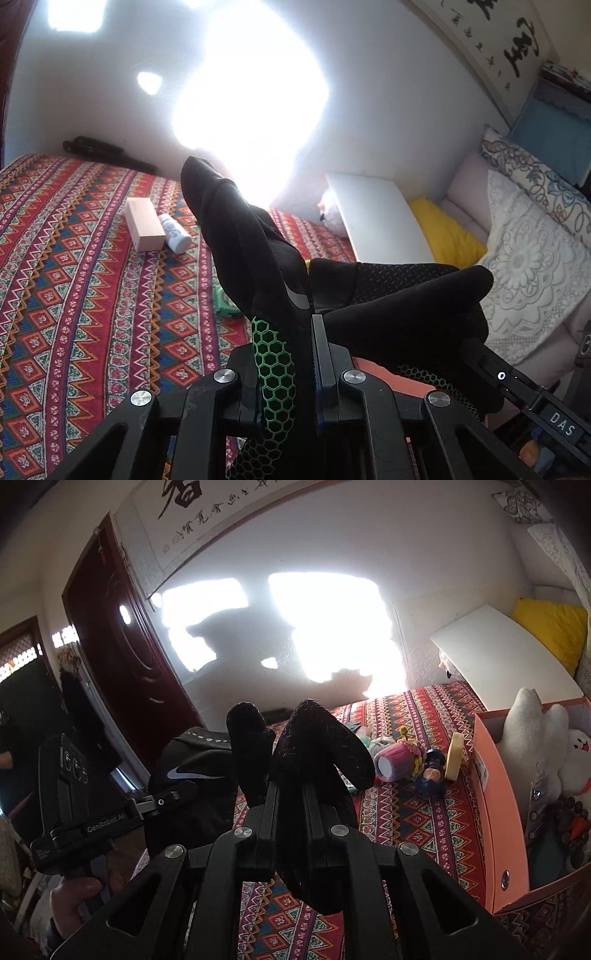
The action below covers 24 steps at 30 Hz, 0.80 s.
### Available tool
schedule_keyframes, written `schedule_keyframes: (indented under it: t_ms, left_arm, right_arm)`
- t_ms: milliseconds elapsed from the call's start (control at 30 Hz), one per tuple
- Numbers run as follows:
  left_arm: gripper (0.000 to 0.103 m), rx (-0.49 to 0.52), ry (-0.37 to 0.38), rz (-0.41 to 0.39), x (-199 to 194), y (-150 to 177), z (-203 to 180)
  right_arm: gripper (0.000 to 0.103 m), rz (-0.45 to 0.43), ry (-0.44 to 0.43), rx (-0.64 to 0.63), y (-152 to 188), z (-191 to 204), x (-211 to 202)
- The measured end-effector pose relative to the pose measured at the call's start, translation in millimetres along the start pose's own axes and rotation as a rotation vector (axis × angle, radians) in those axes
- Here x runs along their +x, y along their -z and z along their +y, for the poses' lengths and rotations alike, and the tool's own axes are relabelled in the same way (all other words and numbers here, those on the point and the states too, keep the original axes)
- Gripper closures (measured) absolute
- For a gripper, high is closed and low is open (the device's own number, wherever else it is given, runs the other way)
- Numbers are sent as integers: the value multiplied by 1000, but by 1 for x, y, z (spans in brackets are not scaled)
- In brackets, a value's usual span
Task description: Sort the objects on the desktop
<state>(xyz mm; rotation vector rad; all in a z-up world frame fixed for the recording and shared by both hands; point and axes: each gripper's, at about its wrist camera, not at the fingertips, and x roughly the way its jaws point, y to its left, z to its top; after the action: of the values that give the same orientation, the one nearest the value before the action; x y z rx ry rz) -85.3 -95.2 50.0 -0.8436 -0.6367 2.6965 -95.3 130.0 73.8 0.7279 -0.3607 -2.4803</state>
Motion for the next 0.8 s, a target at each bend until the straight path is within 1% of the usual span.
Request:
schedule_keyframes:
  t_ms: [167, 400, 533, 800]
  left_arm:
    - [91, 25, 19, -6, -5, 0, -16]
    - [91, 63, 49, 10, 2, 1, -43]
    - [91, 89, 77, 25, 10, 0, -64]
    - [91, 154, 143, 57, 31, -3, -118]
  right_arm:
    - [92, -21, 6, 7, 0, -2, -16]
    - [92, -57, 16, 26, -3, -14, -40]
    - [92, -81, 28, 46, -5, -27, -53]
    - [92, -143, 59, 103, -9, -67, -86]
